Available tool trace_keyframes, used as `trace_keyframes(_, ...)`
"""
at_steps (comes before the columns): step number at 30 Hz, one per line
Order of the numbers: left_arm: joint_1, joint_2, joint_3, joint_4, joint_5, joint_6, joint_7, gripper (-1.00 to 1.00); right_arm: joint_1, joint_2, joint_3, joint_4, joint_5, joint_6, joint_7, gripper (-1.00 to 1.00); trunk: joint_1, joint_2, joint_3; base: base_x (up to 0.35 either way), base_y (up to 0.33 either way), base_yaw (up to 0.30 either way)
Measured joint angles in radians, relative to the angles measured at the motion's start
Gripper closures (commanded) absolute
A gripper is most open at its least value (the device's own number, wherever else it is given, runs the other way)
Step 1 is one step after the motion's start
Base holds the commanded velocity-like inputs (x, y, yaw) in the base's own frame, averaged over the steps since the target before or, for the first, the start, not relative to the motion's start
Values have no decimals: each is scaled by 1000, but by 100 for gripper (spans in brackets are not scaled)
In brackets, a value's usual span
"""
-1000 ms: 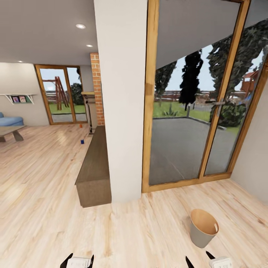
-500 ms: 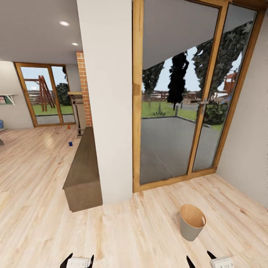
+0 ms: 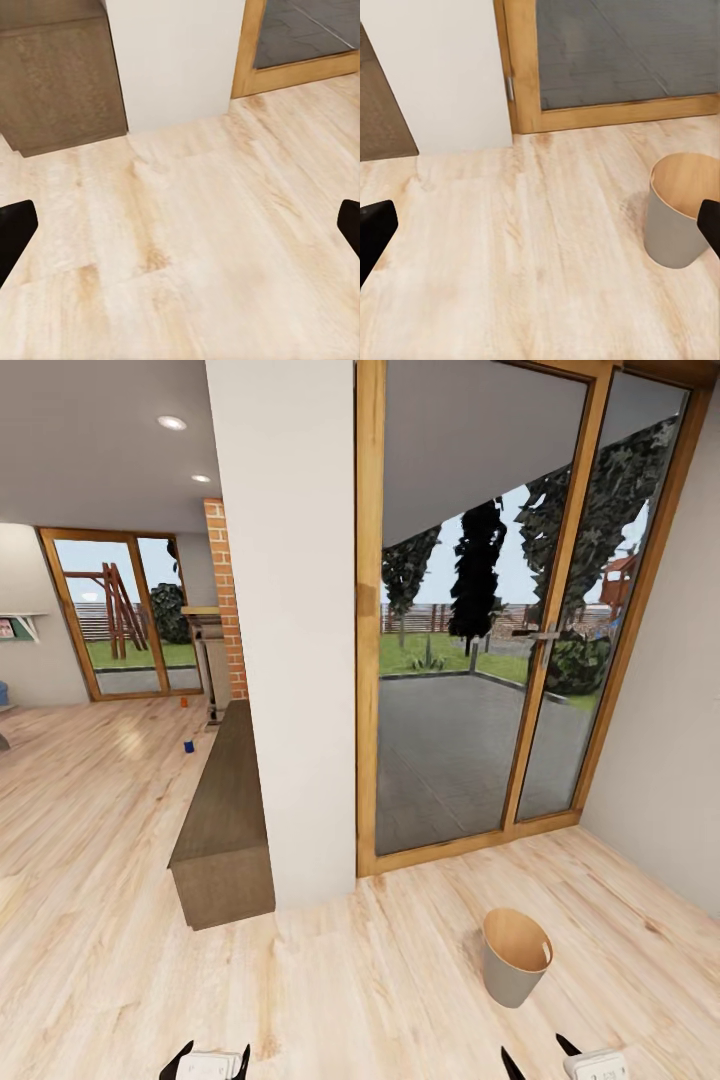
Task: Put the three can of soda from the living room inside the tash can in the kitchen.
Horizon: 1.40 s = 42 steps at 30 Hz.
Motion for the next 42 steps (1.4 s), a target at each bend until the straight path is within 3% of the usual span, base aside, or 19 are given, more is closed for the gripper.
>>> trace_keyframes(42, 0, 0, 0, 0, 0, 2, 0, -100, 0, 0, 5, 0, 2, 3, 1, -100, 0, 0, 0, 0, 0, 0)
